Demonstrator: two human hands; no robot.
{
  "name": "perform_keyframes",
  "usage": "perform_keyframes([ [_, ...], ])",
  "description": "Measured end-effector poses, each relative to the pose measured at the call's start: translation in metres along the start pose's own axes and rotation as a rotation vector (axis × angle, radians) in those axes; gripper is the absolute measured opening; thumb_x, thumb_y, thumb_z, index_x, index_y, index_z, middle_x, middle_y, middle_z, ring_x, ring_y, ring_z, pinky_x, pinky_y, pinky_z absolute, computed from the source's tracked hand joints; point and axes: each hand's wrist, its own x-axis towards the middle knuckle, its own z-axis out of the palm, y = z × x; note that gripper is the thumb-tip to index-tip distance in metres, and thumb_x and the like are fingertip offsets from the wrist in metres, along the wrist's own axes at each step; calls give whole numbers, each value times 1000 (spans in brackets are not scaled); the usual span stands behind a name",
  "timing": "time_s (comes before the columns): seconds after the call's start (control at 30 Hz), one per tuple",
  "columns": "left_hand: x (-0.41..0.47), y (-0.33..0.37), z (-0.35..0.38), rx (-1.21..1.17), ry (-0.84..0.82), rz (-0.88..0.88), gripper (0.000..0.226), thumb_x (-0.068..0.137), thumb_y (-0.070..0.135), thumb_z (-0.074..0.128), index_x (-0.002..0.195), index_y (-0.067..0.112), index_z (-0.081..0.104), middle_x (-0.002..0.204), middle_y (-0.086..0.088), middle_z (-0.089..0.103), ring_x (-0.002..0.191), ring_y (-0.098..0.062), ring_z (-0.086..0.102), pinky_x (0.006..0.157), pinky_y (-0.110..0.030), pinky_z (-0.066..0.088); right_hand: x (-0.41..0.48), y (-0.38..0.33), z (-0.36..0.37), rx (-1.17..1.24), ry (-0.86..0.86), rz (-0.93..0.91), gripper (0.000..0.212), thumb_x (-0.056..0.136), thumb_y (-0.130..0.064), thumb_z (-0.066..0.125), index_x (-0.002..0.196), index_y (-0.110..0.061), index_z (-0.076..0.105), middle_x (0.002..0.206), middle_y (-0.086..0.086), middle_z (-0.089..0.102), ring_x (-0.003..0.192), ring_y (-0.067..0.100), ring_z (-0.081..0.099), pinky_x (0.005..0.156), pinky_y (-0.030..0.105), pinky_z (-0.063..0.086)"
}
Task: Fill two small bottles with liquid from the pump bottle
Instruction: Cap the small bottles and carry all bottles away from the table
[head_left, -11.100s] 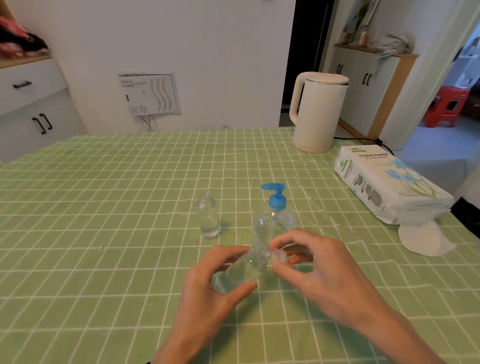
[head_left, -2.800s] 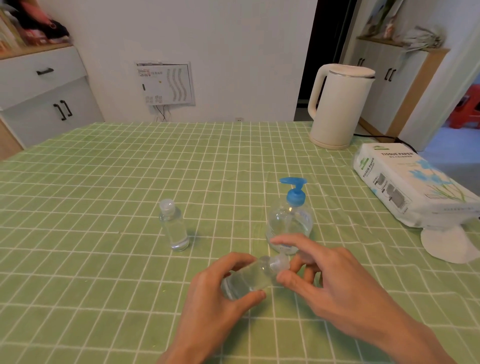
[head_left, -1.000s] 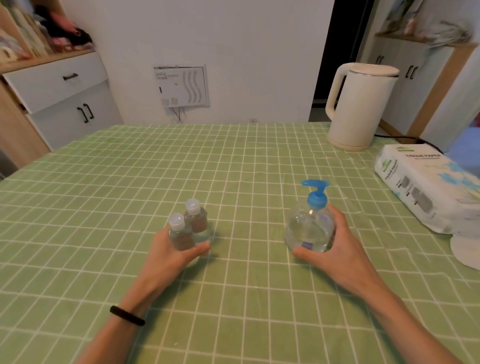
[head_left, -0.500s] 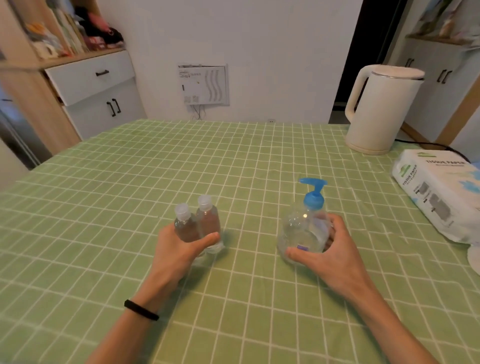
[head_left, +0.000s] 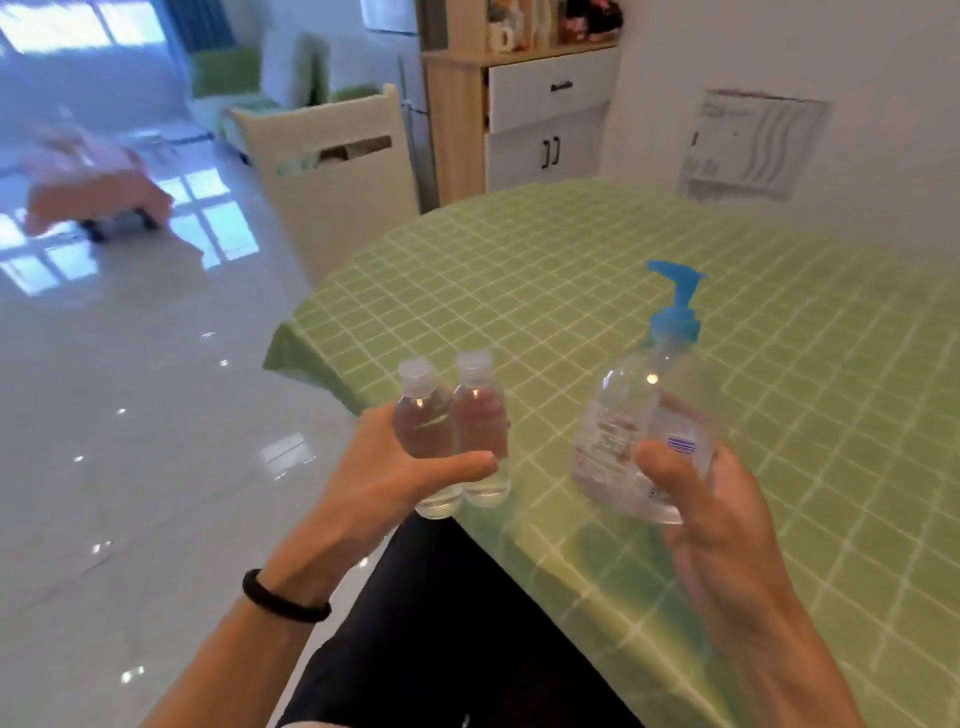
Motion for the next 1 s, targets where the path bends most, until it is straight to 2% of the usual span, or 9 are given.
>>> perform_keyframes([
  [0.13, -46, -3, -38, 18, 176, -18, 48, 66, 21, 90, 113, 17, 77, 110, -9, 81, 106, -28, 78, 101, -53, 58, 3, 8, 38, 6, -187, 39, 94, 54, -79, 92, 137, -40, 70, 132, 2, 79, 123, 25, 76, 112, 59, 53],
  [0.23, -75, -9, -59, 9, 331, -37, 51, 68, 23, 91, 116, 18, 77, 112, -9, 81, 108, -28, 77, 99, -53, 57, 5, 19, 62, 24, -331, 72, 85, 56, -77, 91, 133, -45, 71, 131, 0, 80, 121, 22, 77, 109, 55, 54],
  [0.3, -94, -14, -71, 46, 410, -61, 45, 73, 21, 92, 116, 21, 77, 111, -6, 81, 108, -24, 78, 96, -48, 60, 5, 28, 77, 57, -408, 121, 87, 54, -78, 92, 133, -46, 71, 131, 0, 80, 121, 22, 77, 109, 54, 54],
  [0.37, -112, -20, -81, 71, 455, -90, 42, 74, 21, 92, 114, 25, 78, 111, -3, 82, 107, -21, 78, 94, -41, 62, 3, 38, 89, 61, -485, 161, 90, 55, -81, 90, 135, -46, 70, 132, 0, 79, 122, 21, 77, 109, 53, 53],
  [0.53, -143, -37, -93, 39, 544, -160, 45, 73, 22, 93, 115, 22, 79, 111, -6, 81, 107, -24, 78, 94, -37, 61, -2, 68, 108, 44, -632, 259, 90, 64, -79, 88, 142, -39, 68, 134, 4, 78, 124, 25, 76, 113, 56, 51],
  [0.67, -155, -50, -99, 0, 576, -233, 46, 70, 32, 94, 114, 27, 79, 112, -6, 81, 108, -24, 78, 96, -42, 60, -4, 89, 120, 43, -677, 382, 94, 65, -80, 88, 141, -29, 69, 133, 7, 79, 124, 28, 76, 113, 56, 52],
  [0.77, -154, -63, -109, -24, 596, -301, 48, 66, 37, 93, 111, 26, 80, 111, -6, 81, 106, -25, 78, 95, -44, 59, -3, 102, 130, 12, -700, 460, 77, 65, -83, 85, 131, -47, 74, 133, 2, 79, 124, 22, 76, 106, 49, 56],
  [0.87, -147, -83, -125, -47, 580, -361, 45, 69, 35, 93, 110, 24, 80, 111, -7, 81, 106, -25, 78, 94, -41, 61, 3, 120, 140, -18, -676, 538, 74, 62, -85, 85, 123, -43, 78, 128, 5, 81, 119, 23, 78, 96, 38, 64],
  [1.0, -126, -112, -150, -97, 563, -468, 38, 74, 22, 92, 110, 19, 79, 111, -10, 80, 106, -28, 77, 95, -43, 61, 19, 143, 160, -51, -634, 629, 76, 56, -88, 86, 116, -42, 81, 123, 5, 82, 115, 22, 79, 98, 42, 57],
])
